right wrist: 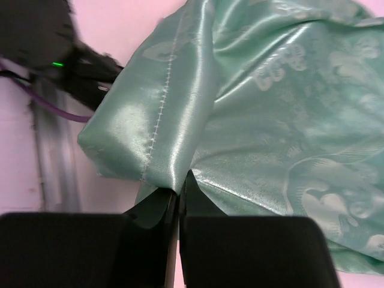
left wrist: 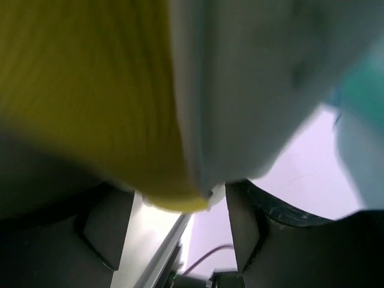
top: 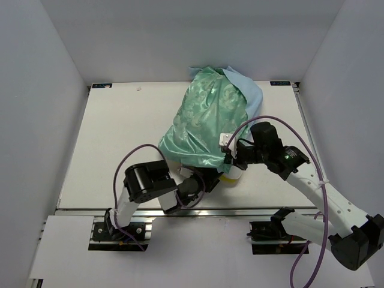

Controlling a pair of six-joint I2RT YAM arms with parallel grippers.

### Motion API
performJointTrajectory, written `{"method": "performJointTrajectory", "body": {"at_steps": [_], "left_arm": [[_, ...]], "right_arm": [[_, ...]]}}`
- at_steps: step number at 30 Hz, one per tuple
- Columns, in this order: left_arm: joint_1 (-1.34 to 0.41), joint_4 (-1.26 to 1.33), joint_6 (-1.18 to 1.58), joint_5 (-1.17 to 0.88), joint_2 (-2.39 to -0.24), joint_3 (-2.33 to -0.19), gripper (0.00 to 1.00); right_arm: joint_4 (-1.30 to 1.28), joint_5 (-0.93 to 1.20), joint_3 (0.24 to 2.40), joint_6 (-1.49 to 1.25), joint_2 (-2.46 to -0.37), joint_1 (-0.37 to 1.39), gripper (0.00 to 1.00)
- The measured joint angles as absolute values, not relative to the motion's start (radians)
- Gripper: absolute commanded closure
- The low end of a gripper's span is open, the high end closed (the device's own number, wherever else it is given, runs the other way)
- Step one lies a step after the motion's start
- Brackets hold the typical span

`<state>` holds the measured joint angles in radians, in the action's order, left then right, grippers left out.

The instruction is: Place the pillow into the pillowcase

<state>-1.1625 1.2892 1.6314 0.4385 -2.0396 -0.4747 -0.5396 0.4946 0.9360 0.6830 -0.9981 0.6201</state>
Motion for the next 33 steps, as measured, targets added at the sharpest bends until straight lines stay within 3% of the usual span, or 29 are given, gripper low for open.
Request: {"method": "performJointTrajectory", "body": {"at_steps": [4, 5, 9, 12, 24, 33], "left_arm": [[-1.135, 1.385, 1.603, 0.438, -2.162, -0.596, 0.34], [-1.127, 1.394, 1.594, 0.438, -2.18, -0.617, 0.46], [-1.086, 1.388, 1.543, 0.423, -2.21, -0.646, 0.67], [-1.053, 1.383, 1.507, 0.41, -2.207, -0.65, 0.73], [-0.884, 1.283, 1.288, 0.305, -1.957, -0.651, 0.74], [-0.808, 1.304, 1.218, 0.159, -1.977, -0.891, 0.74]], "right_arm": [[-0.614, 0.534, 0.963, 0.66, -1.021, 0.615, 1.0], [-0.628, 0.535, 0.972, 0.659, -1.027, 0.614, 1.0], [-0.678, 0.545, 1.012, 0.661, -1.03, 0.604, 1.0], [-0.722, 0.559, 1.058, 0.664, -1.03, 0.596, 1.0], [-0.863, 0.581, 1.13, 0.781, -1.013, 0.54, 1.0], [-1.004, 0.73, 1.365, 0.862, -1.163, 0.522, 1.0]]}}
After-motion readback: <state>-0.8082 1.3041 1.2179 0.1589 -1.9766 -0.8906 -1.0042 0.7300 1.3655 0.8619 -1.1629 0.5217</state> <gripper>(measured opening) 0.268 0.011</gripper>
